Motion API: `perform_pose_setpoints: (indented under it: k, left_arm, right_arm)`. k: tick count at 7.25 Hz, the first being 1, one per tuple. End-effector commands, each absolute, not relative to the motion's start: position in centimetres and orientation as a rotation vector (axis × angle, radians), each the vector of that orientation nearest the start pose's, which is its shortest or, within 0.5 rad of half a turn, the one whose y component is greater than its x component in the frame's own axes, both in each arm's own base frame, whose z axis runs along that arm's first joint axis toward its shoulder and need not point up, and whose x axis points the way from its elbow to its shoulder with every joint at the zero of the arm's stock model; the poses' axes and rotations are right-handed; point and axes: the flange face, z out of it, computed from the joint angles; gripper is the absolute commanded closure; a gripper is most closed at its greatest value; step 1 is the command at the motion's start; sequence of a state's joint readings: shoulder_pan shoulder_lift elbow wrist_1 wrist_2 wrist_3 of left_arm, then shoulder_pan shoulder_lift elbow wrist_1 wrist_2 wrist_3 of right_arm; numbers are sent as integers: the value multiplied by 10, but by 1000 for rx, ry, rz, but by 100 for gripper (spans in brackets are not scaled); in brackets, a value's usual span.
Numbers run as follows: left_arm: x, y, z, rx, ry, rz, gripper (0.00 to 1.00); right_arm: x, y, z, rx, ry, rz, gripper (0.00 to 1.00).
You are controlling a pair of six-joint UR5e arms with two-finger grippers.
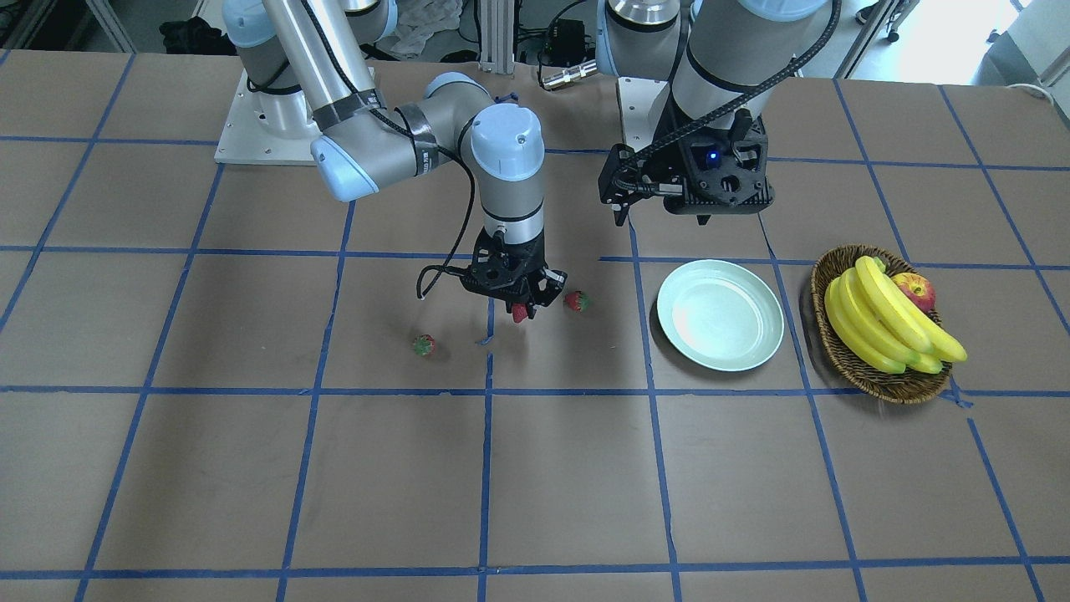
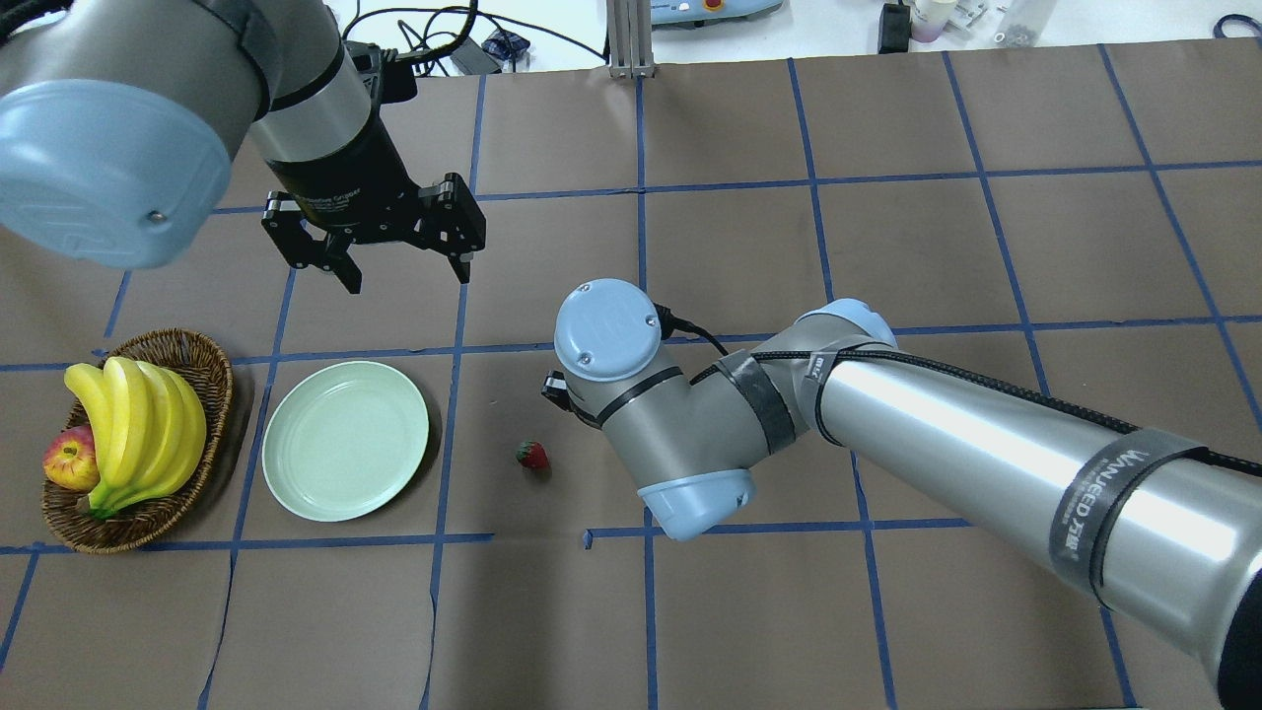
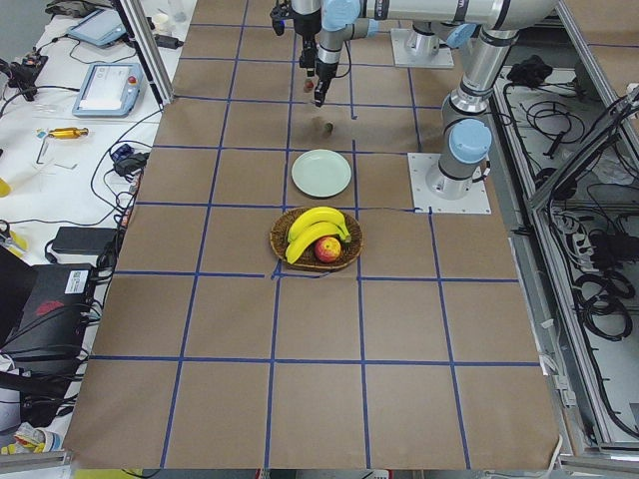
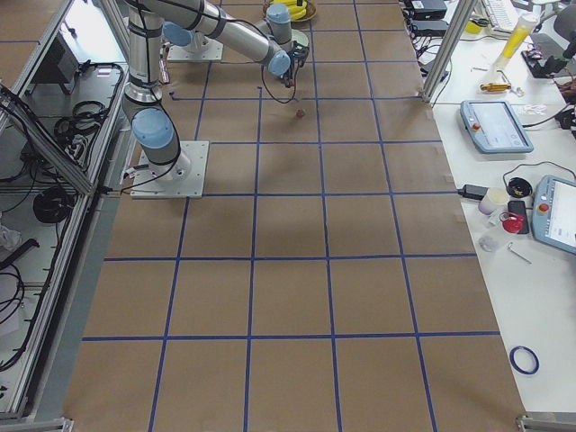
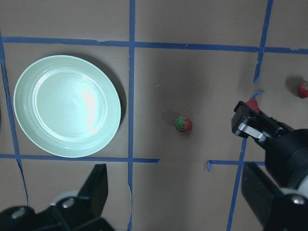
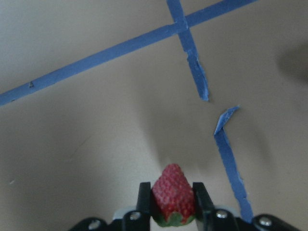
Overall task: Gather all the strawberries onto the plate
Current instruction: 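Carry the second strawberry toward the plate and release it near the first, then grasp the last strawberry with the right gripper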
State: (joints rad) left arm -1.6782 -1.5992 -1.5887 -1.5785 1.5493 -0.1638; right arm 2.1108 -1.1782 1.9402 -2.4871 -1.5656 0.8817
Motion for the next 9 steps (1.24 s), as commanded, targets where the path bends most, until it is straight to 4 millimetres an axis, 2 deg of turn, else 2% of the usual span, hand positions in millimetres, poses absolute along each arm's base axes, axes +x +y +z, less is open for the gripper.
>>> perform_pose_setpoints:
  k: [1,2,4,5,6,8,9]
  left_arm:
    - [-188,-480,465,-86,3154,86,0]
    - [-188,-480,466,-83,3154,84,0]
    - [-188,-479,468,-83,3153,79,0]
    - [-188,-479,467,-83,3153,81,0]
    - [-188,-480,466,-88,3154,84,0]
    - [-188,-480,465,-88,3153,86,0]
    - [-188,-480,465,-90,3153,88,0]
  right_arm:
    - [401,-415,208,496,2997,-208,0]
    - [385,-427,207,426,3030,-231,0]
    - [311,-479,206,374,3065,-217,0]
    - [287,-486,208,302,3082,-218,0]
    - [282,-478,196,273,3105,-190,0]
    - [281,-476,186,231,3126,-166,0]
    - [281,-476,182,231,3125,-157,23]
